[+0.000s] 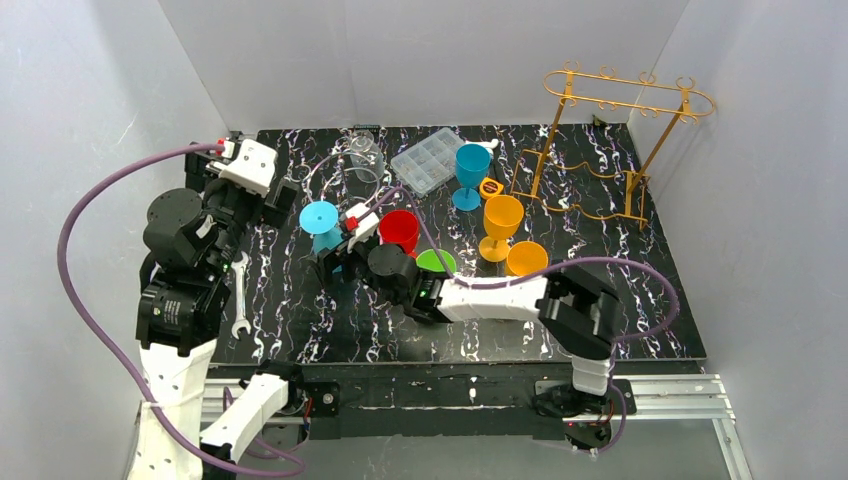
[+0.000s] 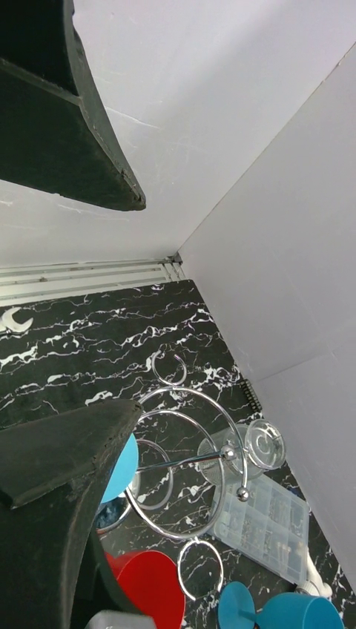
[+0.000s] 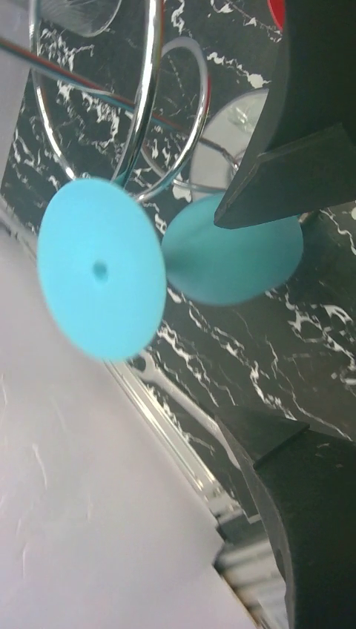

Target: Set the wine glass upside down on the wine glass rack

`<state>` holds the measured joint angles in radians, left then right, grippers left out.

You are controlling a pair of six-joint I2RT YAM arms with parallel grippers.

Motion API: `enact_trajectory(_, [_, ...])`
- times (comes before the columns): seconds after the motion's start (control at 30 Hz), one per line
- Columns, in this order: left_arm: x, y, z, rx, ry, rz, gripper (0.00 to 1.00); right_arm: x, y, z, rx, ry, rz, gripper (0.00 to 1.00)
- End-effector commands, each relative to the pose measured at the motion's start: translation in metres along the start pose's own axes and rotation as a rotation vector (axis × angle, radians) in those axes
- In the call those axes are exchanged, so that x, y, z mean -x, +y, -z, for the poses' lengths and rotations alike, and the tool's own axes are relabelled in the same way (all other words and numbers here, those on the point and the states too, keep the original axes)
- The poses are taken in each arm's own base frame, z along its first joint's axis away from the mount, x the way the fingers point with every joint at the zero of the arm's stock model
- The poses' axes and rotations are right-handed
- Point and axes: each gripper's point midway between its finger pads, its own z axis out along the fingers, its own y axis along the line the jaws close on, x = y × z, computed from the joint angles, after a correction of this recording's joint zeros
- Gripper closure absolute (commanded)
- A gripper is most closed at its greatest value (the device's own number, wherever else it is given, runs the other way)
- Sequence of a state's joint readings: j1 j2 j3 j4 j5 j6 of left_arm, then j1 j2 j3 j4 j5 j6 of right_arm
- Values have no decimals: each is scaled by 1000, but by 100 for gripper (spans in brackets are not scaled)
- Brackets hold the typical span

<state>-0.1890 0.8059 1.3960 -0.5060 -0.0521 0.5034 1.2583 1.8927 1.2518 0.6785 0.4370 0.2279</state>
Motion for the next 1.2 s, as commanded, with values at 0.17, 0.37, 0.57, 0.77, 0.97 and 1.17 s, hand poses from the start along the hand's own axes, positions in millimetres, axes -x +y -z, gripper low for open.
enact_trajectory(0.17, [13, -3, 8, -49, 19, 78, 2, 37, 25, 70, 54, 76, 1, 2])
enact_trajectory(0.37, [12, -12, 8, -100, 57, 134, 2, 73, -22, 88, -112, 234, 28, 2])
enact_trajectory(0.57, [-8, -15, -7, -72, 159, 199, 2, 137, -77, 65, -147, 255, 51, 4])
enact_trajectory(0.77, [-13, 2, -17, -8, 271, 191, 2, 166, -74, 27, -104, 239, 186, 11])
enact_trajectory(0.97, [-18, 1, -25, 3, 287, 215, 2, 157, -66, -5, -33, 286, 231, 20])
enact_trajectory(1.17, [-14, 6, -28, 25, 272, 221, 2, 139, -69, -22, -22, 297, 254, 39])
